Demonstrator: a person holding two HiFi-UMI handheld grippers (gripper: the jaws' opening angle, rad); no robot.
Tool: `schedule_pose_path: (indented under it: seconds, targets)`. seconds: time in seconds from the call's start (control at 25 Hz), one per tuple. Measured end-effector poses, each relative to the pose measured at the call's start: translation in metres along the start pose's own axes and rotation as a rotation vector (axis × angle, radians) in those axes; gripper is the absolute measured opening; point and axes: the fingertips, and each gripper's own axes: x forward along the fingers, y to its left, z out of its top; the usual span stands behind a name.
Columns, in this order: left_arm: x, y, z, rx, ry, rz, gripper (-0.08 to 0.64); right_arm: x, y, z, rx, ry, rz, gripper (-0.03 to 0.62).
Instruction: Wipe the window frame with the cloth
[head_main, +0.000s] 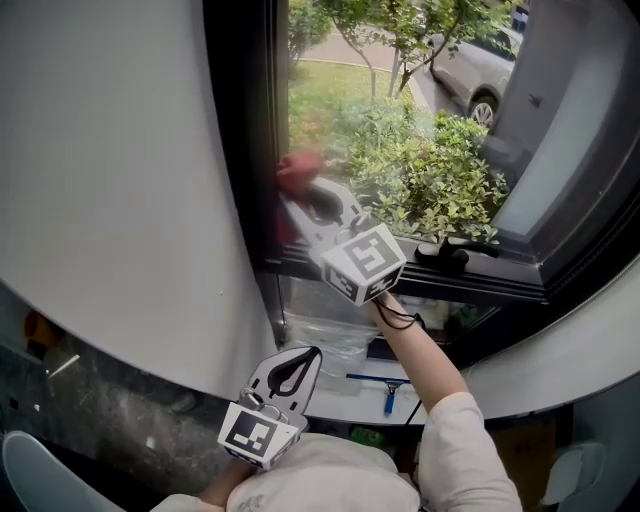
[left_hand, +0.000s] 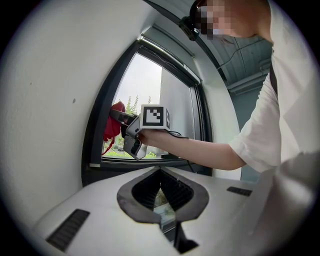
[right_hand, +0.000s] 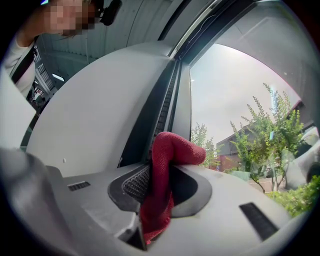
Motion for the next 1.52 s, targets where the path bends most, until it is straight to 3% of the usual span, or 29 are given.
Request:
schedule_pose_path:
  seconds: [0.64,1.4,1.52]
  targets:
    - [0.003,-0.002,0.0,0.004,0.001,-0.012,0.008,-0.012,0.011,-0.053,0.084,0.116,-0.006,0.095]
    - [0.002,0.0,0.008,-0.019,-0.034,-0.042,0.008,-0.017,0.018,-0.081,0.058,0.262,-0.066,0.095]
    - [-0.002,0.004,0.003,-0.012,0.001,-0.039,0.008,-0.02,0.02,-0.091,0.053,0.344,-0.07,0.095]
